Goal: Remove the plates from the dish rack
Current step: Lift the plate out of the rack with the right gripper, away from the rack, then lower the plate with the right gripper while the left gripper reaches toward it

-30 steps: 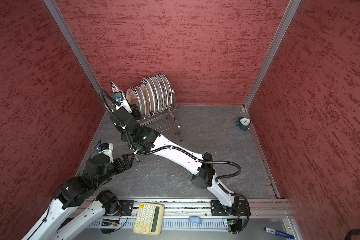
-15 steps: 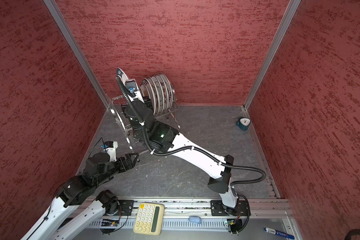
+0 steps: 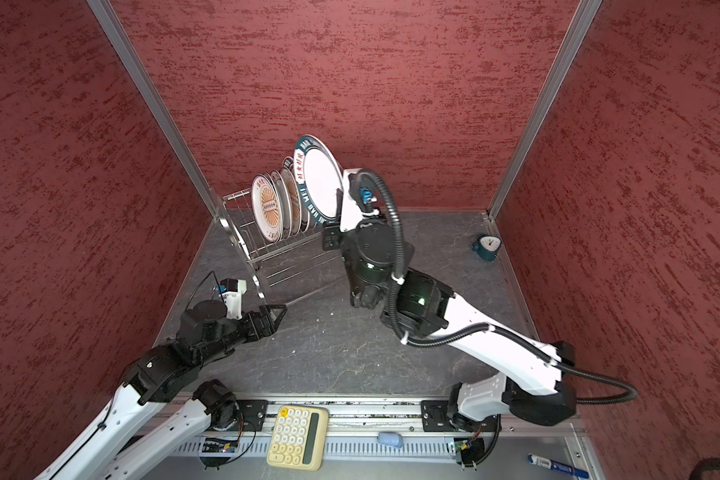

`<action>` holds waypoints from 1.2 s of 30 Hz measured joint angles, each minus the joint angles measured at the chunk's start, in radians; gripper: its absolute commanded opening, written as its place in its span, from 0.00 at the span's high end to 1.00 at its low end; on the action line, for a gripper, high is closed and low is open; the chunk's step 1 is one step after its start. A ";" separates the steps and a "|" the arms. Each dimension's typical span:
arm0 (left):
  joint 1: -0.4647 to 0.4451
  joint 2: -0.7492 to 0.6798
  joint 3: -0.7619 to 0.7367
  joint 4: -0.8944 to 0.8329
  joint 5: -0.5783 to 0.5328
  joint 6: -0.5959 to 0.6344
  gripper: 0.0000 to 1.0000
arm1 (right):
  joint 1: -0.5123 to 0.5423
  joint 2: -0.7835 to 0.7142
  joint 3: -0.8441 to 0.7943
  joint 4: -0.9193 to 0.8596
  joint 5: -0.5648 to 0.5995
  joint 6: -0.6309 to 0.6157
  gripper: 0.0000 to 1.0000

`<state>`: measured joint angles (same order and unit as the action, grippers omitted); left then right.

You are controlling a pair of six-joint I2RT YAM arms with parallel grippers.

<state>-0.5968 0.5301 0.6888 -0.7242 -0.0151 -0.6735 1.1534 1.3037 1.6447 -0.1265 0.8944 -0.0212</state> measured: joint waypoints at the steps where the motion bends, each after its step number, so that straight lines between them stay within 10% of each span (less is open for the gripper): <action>1: -0.005 0.005 -0.002 0.008 0.004 0.000 0.00 | -0.006 -0.040 -0.032 -0.001 0.011 0.015 1.00; 19: -0.164 0.235 -0.009 0.188 0.007 -0.002 0.01 | -0.291 -0.365 -0.286 -0.552 -0.048 0.538 1.00; 36: -0.218 0.517 0.024 0.396 0.023 0.028 0.00 | -0.732 -0.332 -0.467 -0.674 -0.713 0.667 1.00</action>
<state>-0.8146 1.0470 0.7124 -0.3286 0.0074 -0.6453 0.4217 0.9714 1.1778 -0.8009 0.1818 0.6460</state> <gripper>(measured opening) 0.997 0.088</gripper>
